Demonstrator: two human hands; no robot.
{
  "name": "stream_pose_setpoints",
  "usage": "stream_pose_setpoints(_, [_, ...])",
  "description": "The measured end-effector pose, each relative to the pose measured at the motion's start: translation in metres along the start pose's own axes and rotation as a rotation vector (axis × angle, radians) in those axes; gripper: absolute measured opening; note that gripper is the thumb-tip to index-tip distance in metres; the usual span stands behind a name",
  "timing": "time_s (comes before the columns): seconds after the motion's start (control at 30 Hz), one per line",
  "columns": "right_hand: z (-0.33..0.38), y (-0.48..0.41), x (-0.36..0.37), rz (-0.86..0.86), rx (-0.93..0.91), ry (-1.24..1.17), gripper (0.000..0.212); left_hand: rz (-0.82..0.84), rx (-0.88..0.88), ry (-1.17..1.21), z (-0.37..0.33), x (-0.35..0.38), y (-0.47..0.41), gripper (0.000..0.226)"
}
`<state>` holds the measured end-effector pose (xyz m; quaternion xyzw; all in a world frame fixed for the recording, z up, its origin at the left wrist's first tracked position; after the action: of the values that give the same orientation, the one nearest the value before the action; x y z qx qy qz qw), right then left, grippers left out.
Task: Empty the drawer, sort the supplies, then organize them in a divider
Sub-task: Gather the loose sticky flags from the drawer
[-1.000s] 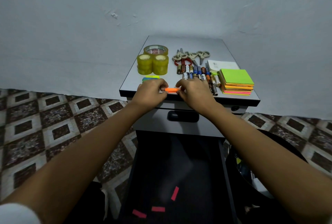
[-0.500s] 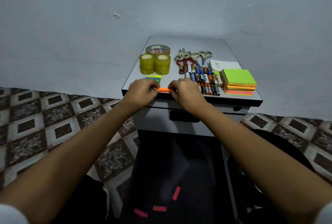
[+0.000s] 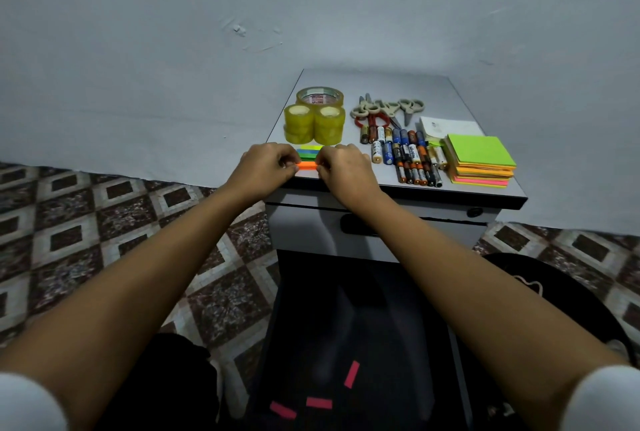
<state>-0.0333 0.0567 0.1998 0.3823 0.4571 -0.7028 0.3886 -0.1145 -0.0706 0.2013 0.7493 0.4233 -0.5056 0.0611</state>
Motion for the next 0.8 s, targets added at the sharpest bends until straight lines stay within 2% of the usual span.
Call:
stream_pose_setpoints(0.63, [-0.004,0.002,0.0,-0.05,0.01,-0.072,0.022,-0.054,-0.049,0.136,-0.003,0.0,0.003,0.021])
stream_pose_setpoints(0.8, [-0.01,0.026,-0.008,-0.1,-0.045,-0.139,0.023,-0.109,0.052,0.127,-0.012,0.004,0.032,0.022])
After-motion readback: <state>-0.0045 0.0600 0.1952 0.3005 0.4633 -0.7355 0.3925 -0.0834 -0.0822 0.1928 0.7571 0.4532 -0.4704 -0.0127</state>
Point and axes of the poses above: each hand's wrist, its own y-axis away from the middle knuckle, its own x-axis out of the palm, z = x × y, the point moved 2 cm from there along -y, towards the middle knuckle, and after that the axes turned 2 degrees about x, right-handed, at the moved point
